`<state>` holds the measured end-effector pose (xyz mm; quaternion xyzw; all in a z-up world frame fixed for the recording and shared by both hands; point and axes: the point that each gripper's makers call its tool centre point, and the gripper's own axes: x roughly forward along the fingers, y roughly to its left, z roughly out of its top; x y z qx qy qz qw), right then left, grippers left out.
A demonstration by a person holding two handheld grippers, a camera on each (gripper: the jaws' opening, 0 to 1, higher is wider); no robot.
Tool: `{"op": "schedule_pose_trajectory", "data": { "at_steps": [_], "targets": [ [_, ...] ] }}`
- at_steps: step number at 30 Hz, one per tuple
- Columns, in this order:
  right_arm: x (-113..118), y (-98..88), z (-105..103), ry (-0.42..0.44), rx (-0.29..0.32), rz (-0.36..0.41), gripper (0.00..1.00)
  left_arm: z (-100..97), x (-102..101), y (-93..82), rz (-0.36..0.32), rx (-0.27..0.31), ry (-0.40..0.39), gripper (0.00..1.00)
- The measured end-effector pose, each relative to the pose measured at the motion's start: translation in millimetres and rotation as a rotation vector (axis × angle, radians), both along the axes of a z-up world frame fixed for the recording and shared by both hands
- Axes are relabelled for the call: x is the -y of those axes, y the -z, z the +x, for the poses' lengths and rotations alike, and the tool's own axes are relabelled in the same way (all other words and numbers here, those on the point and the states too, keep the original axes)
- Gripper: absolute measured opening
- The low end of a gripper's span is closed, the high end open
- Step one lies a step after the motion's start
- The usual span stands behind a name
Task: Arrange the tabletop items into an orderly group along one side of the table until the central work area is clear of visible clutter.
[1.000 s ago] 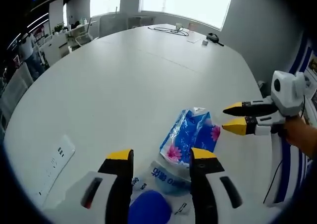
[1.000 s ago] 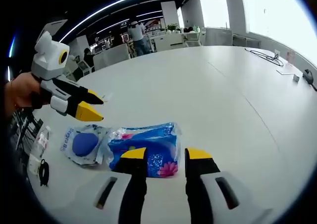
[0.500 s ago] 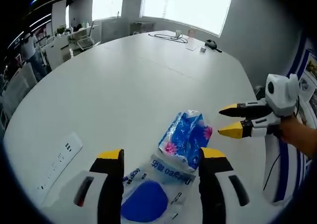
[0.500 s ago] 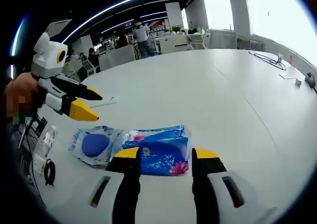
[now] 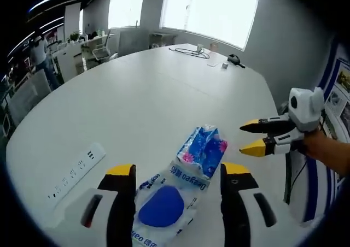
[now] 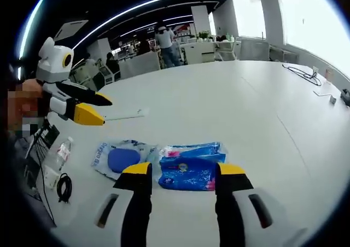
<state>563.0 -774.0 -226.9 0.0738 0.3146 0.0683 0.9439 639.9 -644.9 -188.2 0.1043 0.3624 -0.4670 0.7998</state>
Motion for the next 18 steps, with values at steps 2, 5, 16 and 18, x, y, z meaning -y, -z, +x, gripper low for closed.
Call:
{"op": "schedule_pose_trajectory", "data": {
  "at_steps": [2,5,16,18],
  "targets": [
    [-4.8,-3.1,-1.6,-0.007,0.003,-0.001,0.46,0.9,-5.8,-8.0,-0.012,0.012,-0.008,0.63],
    [-10.9,-7.8,-3.7,-0.016,0.008,0.003,0.46,-0.7,-13.9,-16.9,-0.022,0.02,-0.018,0.64],
    [-38.5,-27.8,-10.9,-0.071,0.018,0.001,0.52,-12.1,-50.8,-39.6,-0.052,0.029,-0.051,0.69],
    [-46.0,-30.7,-12.1,-0.084,0.02,0.003,0.53,-16.9,-58.7,-41.9,-0.053,0.027,-0.053,0.71]
  ]
}}
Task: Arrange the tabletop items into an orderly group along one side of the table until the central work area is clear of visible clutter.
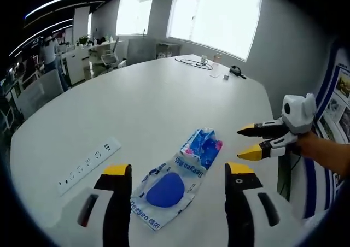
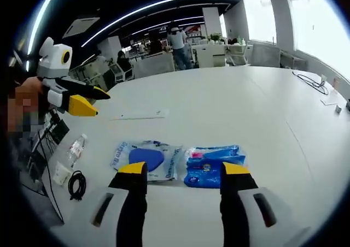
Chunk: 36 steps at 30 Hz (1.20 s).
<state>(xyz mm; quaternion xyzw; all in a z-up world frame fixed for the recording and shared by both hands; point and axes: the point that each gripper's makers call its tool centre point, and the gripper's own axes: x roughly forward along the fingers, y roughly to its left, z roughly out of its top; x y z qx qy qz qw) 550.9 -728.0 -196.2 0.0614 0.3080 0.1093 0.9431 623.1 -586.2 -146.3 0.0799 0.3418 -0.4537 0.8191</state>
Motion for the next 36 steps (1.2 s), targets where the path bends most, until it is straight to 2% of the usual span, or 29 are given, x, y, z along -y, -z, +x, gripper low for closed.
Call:
{"op": "schedule_pose_trajectory", "data": {
  "at_steps": [12,22,28,36],
  "targets": [
    [-54.3,-10.7,-9.1,-0.101,0.002,0.013,0.58,-21.9,-52.4,-8.4,-0.007,-0.011,-0.056,0.76],
    [-98.0,-12.8,-13.8,-0.181,0.003,0.021,0.58,-43.4,-94.9,-19.4,-0.017,0.002,-0.103,0.77],
    [-133.9,-11.8,-17.5,-0.243,-0.002,0.032,0.58,-61.0,-127.4,-14.5,-0.01,-0.008,-0.149,0.78],
    [-183.8,-4.7,-23.8,-0.348,-0.023,0.032,0.57,-85.0,-172.9,0.1,0.0,-0.036,-0.225,0.77]
  ]
}}
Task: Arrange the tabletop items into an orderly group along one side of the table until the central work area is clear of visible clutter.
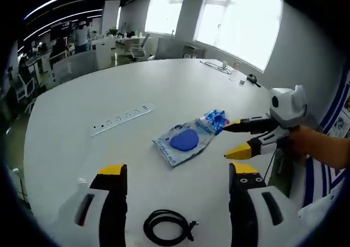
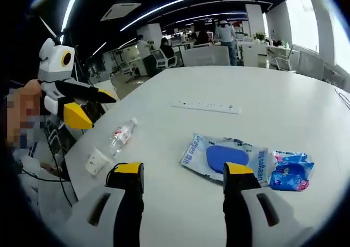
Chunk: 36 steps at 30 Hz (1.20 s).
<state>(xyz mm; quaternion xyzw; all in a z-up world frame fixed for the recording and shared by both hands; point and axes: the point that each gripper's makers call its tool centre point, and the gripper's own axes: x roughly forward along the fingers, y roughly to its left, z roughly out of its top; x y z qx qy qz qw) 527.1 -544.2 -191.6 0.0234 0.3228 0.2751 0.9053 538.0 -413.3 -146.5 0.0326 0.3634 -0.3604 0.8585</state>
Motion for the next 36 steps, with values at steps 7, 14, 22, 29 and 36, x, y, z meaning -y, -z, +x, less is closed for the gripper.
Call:
{"op": "schedule_pose_trajectory", "data": {
  "at_steps": [7,14,22,29,36],
  "targets": [
    [-40.1,7.7,-6.8,-0.085,-0.016,-0.002,0.57,-28.0,-32.8,15.8,0.024,-0.021,-0.064,0.77],
    [-71.2,17.4,-15.6,-0.159,-0.031,-0.017,0.57,-54.5,-56.6,34.3,0.043,-0.048,-0.116,0.75],
    [-100.2,32.9,-25.0,-0.229,-0.061,-0.032,0.56,-79.6,-70.3,56.6,0.046,-0.09,-0.16,0.73],
    [-116.5,46.2,-30.6,-0.27,-0.083,-0.048,0.56,-94.4,-75.1,73.4,0.057,-0.113,-0.176,0.68],
    [-127.6,62.1,-35.4,-0.302,-0.109,-0.07,0.54,-106.9,-78.4,97.0,0.073,-0.14,-0.21,0.58]
  ]
}}
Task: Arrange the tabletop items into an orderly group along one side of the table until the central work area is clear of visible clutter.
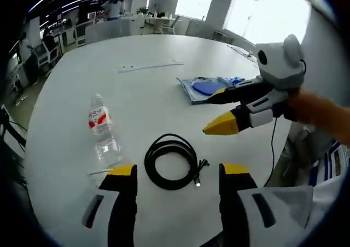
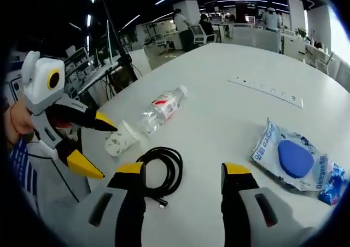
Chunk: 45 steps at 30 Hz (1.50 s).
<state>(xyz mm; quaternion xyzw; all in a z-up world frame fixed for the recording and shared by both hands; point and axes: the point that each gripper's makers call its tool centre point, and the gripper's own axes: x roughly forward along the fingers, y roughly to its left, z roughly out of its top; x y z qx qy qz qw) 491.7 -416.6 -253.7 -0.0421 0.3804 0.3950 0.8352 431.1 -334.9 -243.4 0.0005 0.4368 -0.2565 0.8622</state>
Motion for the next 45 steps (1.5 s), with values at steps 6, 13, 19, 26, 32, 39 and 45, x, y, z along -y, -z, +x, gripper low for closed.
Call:
{"op": "schedule_pose_trajectory", "data": {
  "at_steps": [6,13,19,26,32,39,45],
  "targets": [
    [-8.9,11.8,-0.5,-0.028,-0.012,-0.021,0.52,0.6,-4.3,12.6,0.003,-0.005,-0.058,0.49],
    [-19.7,28.7,-2.5,-0.065,-0.019,-0.063,0.48,5.1,-6.0,34.2,0.054,-0.016,-0.073,0.42],
    [-24.8,48.3,-7.1,-0.082,-0.039,-0.095,0.4,5.6,-7.8,52.8,0.092,-0.044,-0.09,0.36],
    [-25.3,68.7,-9.0,-0.089,-0.069,-0.124,0.29,4.1,-9.2,74.4,0.141,-0.078,-0.097,0.32],
    [-25.3,74.4,-9.4,-0.077,-0.079,-0.128,0.14,5.2,-11.4,89.1,0.158,-0.102,-0.112,0.29],
    [-24.8,78.2,-8.8,-0.064,-0.079,-0.132,0.03,12.1,-14.8,96.1,0.196,-0.1,-0.137,0.23],
    [-22.0,81.6,-9.3,-0.048,-0.097,-0.129,0.02,17.3,-17.7,96.6,0.198,-0.095,-0.163,0.15]
  ]
}}
